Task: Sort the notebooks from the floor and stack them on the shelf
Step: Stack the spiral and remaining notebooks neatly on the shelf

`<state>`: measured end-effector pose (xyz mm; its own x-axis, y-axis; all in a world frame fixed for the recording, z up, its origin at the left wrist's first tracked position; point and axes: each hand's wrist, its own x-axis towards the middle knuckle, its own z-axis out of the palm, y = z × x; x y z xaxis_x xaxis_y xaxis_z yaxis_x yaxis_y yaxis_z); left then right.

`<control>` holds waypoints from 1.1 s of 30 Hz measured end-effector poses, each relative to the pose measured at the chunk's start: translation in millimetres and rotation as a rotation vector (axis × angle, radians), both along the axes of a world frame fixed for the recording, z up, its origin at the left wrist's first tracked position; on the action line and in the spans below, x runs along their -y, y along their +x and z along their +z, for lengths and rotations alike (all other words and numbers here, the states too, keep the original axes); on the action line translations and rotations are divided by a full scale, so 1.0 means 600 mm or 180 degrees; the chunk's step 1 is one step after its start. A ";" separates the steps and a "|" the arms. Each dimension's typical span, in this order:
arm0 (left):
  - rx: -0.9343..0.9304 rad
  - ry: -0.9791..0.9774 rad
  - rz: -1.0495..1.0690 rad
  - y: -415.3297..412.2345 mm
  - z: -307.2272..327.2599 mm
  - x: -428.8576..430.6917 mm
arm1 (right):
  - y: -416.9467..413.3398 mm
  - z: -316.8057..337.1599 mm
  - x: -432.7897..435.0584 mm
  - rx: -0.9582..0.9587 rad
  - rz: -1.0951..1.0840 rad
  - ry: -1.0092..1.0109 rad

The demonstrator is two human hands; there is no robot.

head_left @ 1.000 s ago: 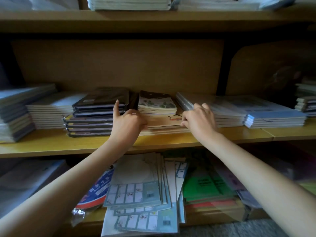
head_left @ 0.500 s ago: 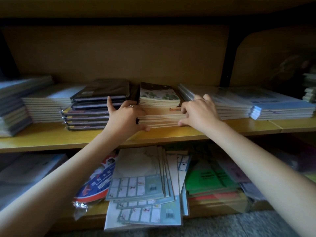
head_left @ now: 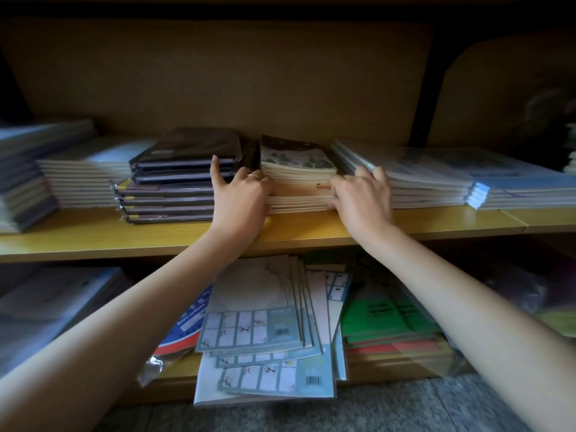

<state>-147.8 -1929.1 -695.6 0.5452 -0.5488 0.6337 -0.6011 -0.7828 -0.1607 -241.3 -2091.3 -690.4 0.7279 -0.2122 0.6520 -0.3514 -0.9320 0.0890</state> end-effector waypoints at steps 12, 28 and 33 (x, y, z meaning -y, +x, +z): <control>-0.0410 -0.0222 0.0236 -0.001 0.029 -0.004 | -0.017 0.032 -0.001 -0.0275 -0.0219 0.0066; 0.0042 -0.0334 -0.0468 -0.091 0.014 -0.032 | -0.078 0.010 0.035 0.0349 0.0284 0.0298; -0.2262 -0.0911 -0.0489 -0.119 -0.006 -0.045 | -0.102 0.010 0.074 0.0111 0.0218 0.1375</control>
<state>-219.1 -1902.0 -699.0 0.8045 -0.5188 0.2893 -0.5892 -0.6354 0.4991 -302.4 -2135.7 -684.5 0.7289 -0.4229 0.5383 -0.2834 -0.9022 -0.3251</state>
